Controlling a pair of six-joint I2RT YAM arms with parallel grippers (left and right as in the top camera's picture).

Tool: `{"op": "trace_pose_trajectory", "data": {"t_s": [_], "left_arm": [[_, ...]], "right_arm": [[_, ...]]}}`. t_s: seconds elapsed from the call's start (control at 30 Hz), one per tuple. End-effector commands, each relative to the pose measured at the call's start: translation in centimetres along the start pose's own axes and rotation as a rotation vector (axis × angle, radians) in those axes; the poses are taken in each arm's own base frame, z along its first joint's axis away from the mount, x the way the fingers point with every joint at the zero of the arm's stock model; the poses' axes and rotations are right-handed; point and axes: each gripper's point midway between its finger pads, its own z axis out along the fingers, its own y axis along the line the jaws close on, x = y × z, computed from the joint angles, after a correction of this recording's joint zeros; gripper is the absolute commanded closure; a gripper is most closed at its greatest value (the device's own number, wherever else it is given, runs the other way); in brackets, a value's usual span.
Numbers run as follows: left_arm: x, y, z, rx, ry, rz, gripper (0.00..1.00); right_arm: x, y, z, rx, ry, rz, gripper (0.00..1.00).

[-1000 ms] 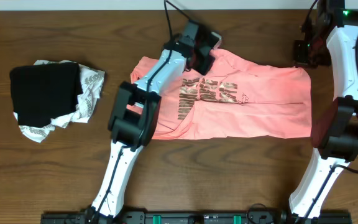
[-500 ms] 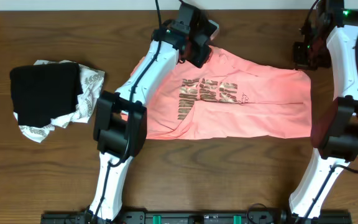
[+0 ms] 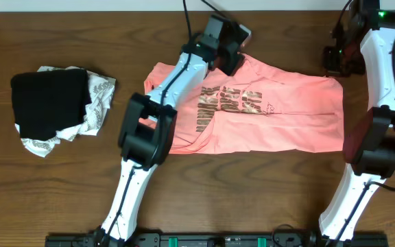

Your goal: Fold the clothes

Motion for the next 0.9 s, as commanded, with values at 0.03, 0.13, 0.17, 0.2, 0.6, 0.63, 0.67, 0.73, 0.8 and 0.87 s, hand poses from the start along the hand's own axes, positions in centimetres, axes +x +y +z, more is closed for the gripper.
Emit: {"op": "trace_pose_trajectory", "data": {"t_s": [0.03,0.13,0.17,0.2,0.6,0.63,0.67,0.73,0.8,0.87], "left_arm": [[1.3,0.2,1.9,0.013,0.01,0.005,0.46],[1.2,0.2,2.3,0.015,0.001,0.008,0.48],[1.2,0.2,2.3,0.015,-0.002,0.01,0.51],[1.1,0.1,2.3,0.015,-0.006,0.011,0.56],[0.5,-1.0,2.2,0.048,-0.023,0.019,0.94],[0.5,-0.8,2.0,0.044,-0.019,0.018,0.94],[0.4,-0.6,1.8,0.035,-0.017,0.016,0.94],[0.2,-0.3,1.1,0.014,-0.012,0.013,0.94],[-0.3,0.1,0.0,-0.015,-0.006,0.011,0.94],[-0.8,0.5,-1.2,-0.047,-0.002,0.01,0.94]], "right_arm": [[-0.7,0.3,-1.5,0.005,-0.053,-0.019,0.99],[-0.9,0.3,-1.6,0.005,-0.061,-0.011,0.99],[-0.9,0.3,-1.5,0.005,-0.061,-0.011,0.99],[-0.9,0.2,-1.6,0.005,-0.061,-0.007,0.99],[-0.9,0.2,-1.5,0.005,-0.061,-0.008,0.99],[-0.9,0.2,-1.5,0.005,-0.061,-0.008,0.99],[-0.9,0.2,-1.6,0.005,-0.061,-0.008,0.99],[-0.9,0.2,-1.6,0.005,-0.061,-0.008,0.99],[-0.9,0.2,-1.6,0.005,-0.061,-0.008,0.99],[-0.8,0.2,-1.5,0.005,-0.058,-0.008,0.99]]}}
